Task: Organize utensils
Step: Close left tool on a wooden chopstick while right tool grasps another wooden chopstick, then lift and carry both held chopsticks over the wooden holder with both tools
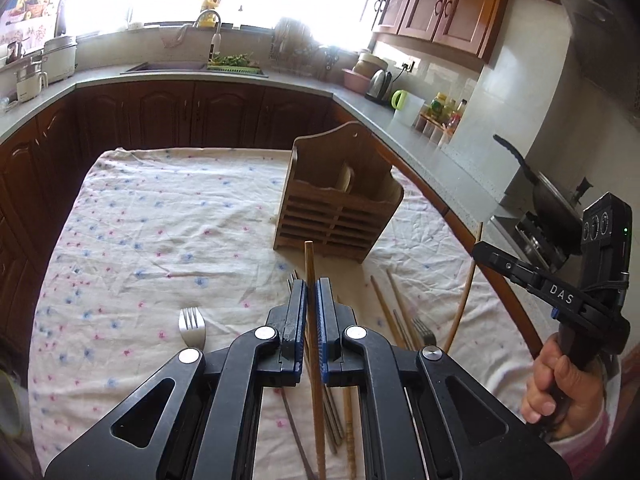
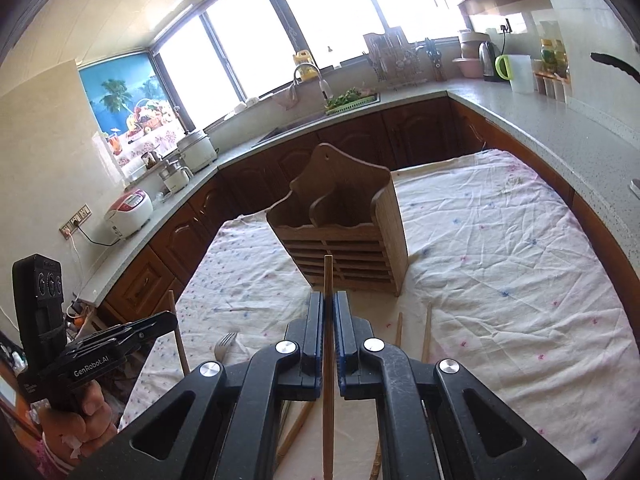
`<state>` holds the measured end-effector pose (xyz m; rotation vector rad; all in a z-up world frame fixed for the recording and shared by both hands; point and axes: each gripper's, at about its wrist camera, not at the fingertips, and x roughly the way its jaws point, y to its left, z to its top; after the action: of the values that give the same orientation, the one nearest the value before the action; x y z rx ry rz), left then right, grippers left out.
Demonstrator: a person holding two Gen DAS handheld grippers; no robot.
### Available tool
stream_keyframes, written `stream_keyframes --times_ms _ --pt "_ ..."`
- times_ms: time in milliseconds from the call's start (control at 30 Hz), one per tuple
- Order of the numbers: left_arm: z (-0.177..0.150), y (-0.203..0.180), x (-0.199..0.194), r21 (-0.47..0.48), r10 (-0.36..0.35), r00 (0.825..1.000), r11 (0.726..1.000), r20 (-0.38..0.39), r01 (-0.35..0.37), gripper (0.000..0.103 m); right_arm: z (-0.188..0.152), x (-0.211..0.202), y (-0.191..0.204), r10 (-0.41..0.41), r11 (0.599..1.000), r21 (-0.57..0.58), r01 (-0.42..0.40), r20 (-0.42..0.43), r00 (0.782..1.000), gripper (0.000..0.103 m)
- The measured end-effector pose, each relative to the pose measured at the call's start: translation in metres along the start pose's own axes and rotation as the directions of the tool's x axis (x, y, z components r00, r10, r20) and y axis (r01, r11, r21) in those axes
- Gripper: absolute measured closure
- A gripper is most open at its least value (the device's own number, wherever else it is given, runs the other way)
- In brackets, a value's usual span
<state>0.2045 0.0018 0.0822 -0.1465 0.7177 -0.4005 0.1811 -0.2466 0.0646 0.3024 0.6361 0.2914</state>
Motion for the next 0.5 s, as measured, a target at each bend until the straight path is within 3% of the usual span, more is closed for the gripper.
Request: stream_keyframes --times_ms 200,500 --pt "0.005 -0.004 -0.037 0.005 -0.027 0.997 1.0 0.079 0.027 0.099 0.012 -0.021 0.01 0.012 1.0 -0.016 -0.011 0.062 0.998 0.098" --pt "0.015 -0.006 -0.053 0.007 -0.027 0.989 1.0 0.143 0.026 0.099 0.028 -0.033 0.019 0.024 0.999 -0.039 -0.02 0.117 0.993 0.098"
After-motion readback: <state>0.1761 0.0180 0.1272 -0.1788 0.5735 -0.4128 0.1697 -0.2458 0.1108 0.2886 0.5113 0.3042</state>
